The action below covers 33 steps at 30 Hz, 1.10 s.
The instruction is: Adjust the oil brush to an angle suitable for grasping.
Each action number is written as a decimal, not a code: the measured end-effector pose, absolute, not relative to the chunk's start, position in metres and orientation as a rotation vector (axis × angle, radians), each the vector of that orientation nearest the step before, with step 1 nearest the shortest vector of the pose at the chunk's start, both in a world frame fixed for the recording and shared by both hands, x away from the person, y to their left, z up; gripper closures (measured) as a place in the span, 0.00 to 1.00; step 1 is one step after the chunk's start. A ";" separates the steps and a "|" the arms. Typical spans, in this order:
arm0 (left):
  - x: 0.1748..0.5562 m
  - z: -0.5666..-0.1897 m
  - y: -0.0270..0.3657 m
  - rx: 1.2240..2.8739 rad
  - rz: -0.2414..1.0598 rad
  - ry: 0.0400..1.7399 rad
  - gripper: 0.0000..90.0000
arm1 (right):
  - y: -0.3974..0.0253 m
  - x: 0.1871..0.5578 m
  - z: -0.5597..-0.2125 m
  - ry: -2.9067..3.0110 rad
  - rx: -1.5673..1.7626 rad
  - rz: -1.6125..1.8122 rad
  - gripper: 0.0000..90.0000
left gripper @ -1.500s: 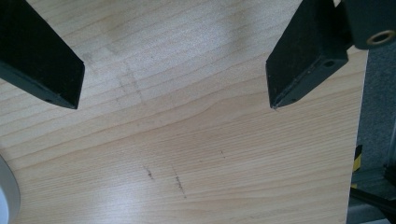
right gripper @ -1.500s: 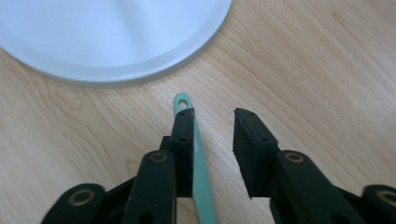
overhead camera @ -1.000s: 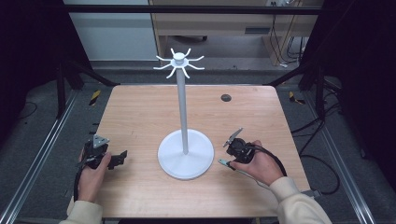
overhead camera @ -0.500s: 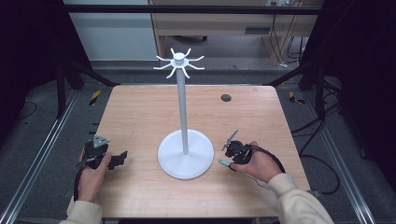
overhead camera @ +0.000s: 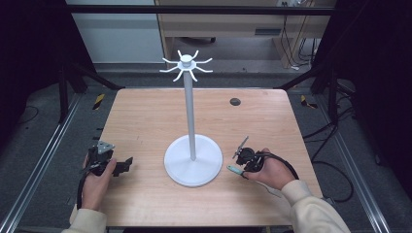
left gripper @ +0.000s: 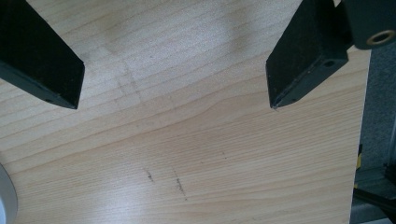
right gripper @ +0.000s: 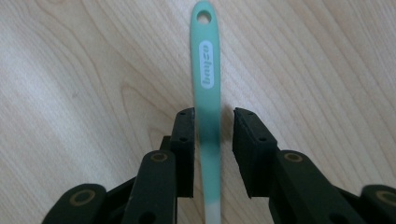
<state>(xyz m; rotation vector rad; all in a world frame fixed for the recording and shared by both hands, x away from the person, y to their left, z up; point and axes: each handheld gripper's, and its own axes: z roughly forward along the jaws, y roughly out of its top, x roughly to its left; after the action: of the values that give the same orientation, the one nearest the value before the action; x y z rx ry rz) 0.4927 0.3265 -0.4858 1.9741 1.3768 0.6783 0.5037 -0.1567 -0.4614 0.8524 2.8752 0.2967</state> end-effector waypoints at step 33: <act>0.492 -0.485 0.324 1.989 0.682 1.367 0.04 | -0.178 0.491 -0.463 2.924 0.849 0.188 0.90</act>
<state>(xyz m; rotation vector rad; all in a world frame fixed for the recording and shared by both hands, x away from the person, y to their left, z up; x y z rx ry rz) 0.4921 0.3238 -0.4854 1.9888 1.3674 0.6821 0.4913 -0.1785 -0.4632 0.8486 2.9241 0.1878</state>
